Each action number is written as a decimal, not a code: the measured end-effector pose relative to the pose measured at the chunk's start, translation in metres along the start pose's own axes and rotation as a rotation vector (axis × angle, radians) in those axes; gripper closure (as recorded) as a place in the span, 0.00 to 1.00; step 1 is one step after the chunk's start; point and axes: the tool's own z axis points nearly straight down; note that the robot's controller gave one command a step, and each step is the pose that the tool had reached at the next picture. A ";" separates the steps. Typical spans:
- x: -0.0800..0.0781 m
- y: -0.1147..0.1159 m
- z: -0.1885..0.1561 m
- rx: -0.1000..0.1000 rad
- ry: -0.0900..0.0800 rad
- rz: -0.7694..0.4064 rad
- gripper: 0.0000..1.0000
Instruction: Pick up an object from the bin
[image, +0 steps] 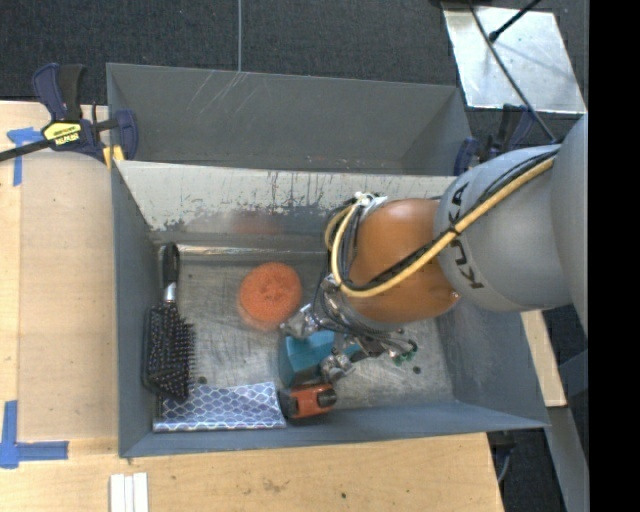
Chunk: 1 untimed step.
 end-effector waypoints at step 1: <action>-0.011 -0.022 -0.173 -0.021 0.042 0.049 1.00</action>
Offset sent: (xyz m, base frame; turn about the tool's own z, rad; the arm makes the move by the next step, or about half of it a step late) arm 0.0000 0.0000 0.0000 0.0000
